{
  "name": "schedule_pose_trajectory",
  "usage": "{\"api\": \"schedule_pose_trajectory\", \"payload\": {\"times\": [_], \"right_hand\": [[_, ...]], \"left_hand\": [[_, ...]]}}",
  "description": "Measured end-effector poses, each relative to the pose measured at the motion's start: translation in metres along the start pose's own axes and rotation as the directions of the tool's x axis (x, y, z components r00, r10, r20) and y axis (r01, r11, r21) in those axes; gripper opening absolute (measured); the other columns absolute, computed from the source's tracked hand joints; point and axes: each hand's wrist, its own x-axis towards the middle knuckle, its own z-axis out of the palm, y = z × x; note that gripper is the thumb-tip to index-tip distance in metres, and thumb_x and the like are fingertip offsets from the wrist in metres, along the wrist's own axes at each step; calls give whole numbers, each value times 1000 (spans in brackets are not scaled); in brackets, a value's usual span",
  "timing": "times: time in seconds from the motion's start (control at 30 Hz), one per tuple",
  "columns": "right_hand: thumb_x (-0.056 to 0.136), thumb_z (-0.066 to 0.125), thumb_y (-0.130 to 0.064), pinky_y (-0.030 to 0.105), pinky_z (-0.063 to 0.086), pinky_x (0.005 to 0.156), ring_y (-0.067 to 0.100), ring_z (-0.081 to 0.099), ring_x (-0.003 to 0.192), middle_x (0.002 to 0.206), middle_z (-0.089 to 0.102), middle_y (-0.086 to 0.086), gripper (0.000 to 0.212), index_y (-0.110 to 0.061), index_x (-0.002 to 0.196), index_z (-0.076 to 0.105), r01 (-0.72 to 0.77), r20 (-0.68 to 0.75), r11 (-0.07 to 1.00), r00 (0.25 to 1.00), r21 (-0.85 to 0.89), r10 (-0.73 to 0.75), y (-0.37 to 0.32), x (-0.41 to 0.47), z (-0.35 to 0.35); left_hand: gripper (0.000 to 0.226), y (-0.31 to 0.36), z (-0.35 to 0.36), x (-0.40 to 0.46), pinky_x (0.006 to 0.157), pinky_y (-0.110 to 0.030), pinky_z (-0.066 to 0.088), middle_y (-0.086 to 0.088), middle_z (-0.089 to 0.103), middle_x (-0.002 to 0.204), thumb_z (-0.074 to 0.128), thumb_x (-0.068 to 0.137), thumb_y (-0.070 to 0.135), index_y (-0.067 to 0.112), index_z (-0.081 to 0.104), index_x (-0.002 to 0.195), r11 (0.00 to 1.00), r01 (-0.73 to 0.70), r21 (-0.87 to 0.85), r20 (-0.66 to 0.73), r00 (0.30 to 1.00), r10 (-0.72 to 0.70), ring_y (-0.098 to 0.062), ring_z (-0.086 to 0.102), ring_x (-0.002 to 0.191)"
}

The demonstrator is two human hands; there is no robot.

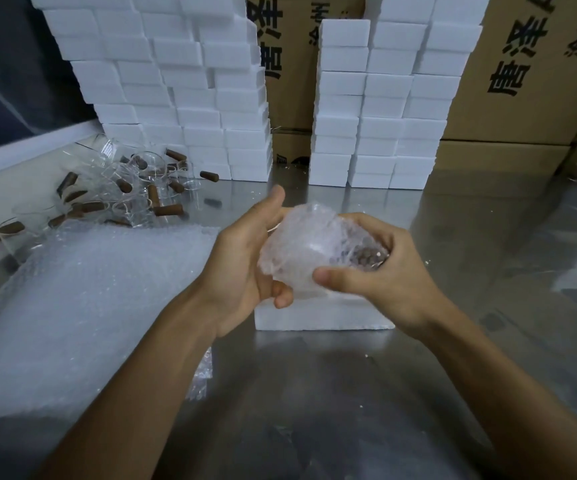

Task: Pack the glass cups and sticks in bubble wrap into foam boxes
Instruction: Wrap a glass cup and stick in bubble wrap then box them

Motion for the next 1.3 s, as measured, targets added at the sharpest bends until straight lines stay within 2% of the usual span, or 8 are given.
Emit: {"api": "schedule_pose_trajectory", "payload": {"times": [0.1,0.27,0.47,0.6,0.87,1.07,1.2,1.3], "right_hand": [[60,82,-28,40,56,88,34,69,99,103,72,18,56,-2,108,68,-155,34,952,988,264,151,3,2,-7],[63,77,-35,27,46,69,10,59,74,81,63,3,37,-11,91,71,-298,118,882,955,364,273,3,3,-12],[60,80,-36,36,50,81,19,68,90,93,72,6,55,-9,107,72,-307,108,930,951,201,291,3,3,-14],[59,88,-29,27,52,67,14,66,80,88,70,-3,56,-14,110,69,-234,97,972,968,13,232,0,2,-21],[61,94,-12,28,60,69,13,68,89,96,65,-8,52,-21,102,63,-39,214,933,969,-358,123,-10,2,-34],[63,92,-15,12,44,54,-3,63,71,74,61,-22,37,-31,81,63,48,239,857,967,-514,89,-7,1,-25],[62,93,-21,25,53,61,8,61,86,97,60,-7,43,-21,95,65,56,157,837,987,-544,37,0,3,-24],[62,94,-25,14,53,75,-3,50,105,118,43,-8,58,-28,107,58,49,98,815,995,-577,9,5,4,-24]], "left_hand": [[45,2,-2,-1,39,-24,43,-12,66,109,57,84,39,11,69,118,999,-38,-32,22,999,39,-23,67,77],[55,-1,-2,0,39,-22,48,-8,74,94,85,68,40,13,67,112,982,-96,166,-37,994,103,-31,73,74],[53,-6,-8,2,47,-27,55,-6,75,94,84,56,42,17,72,101,932,-117,344,-100,982,160,-27,74,75],[47,-5,-12,1,59,-36,61,2,72,103,89,56,33,28,73,100,886,-194,421,-29,974,227,-29,73,84],[69,-10,-4,0,70,-29,62,10,65,118,95,60,19,33,61,118,580,-260,772,34,928,371,-8,68,95],[67,-15,-1,4,72,-20,59,11,62,126,88,70,12,28,59,129,439,-351,827,143,887,439,0,60,104],[67,-18,-6,6,72,-14,57,9,63,123,88,71,15,28,58,130,415,-333,847,120,880,461,-2,62,101],[67,-22,-10,8,72,-13,56,12,61,115,89,69,20,26,57,128,347,-317,883,104,851,514,-6,64,90]]}}
